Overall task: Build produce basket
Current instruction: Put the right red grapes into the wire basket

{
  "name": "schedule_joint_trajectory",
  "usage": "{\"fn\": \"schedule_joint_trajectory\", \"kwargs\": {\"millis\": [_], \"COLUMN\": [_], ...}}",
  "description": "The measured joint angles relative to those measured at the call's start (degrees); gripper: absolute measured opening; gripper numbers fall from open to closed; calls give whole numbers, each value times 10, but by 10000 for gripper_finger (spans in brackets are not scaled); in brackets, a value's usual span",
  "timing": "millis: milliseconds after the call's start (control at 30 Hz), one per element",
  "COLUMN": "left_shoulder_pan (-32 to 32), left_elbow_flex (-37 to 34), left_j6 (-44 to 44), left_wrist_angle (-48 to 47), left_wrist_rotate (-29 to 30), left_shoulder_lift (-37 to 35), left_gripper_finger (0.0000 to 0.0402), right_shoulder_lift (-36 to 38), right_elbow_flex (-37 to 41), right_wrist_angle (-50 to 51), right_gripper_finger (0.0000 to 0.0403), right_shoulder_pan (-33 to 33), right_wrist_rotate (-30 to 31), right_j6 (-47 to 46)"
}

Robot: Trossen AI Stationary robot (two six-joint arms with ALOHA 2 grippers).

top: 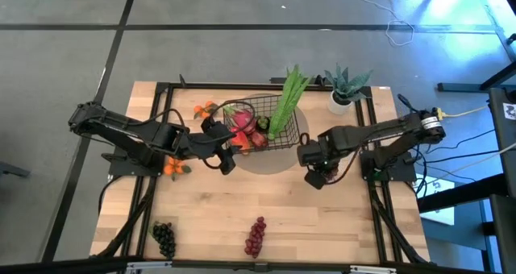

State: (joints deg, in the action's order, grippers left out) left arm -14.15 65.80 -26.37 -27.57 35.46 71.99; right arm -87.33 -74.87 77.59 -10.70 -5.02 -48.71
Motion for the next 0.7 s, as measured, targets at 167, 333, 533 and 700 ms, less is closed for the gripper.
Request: {"fn": "schedule_joint_trajectory", "kwargs": {"millis": [167,333,533,700], "left_shoulder_pan": [0,0,0,0], "left_elbow_flex": [0,0,0,0], "left_j6": [0,0,0,0], "left_wrist_angle": [-3,-3,-3,-3], "left_wrist_rotate": [0,0,0,0], "left_shoulder_lift": [0,0,0,0], "left_gripper_finger": [194,194,194,194], "right_shoulder_lift": [0,0,0,1], "right_elbow_flex": [-80,-142,-200,-218], "right_wrist_angle": [16,19,45,62], "right_gripper_finger": [56,57,57,57], "right_shoulder_pan": [0,11,48,98], "right_wrist_rotate": [3,10,79,145], "right_j6": [15,56,114,157]}}
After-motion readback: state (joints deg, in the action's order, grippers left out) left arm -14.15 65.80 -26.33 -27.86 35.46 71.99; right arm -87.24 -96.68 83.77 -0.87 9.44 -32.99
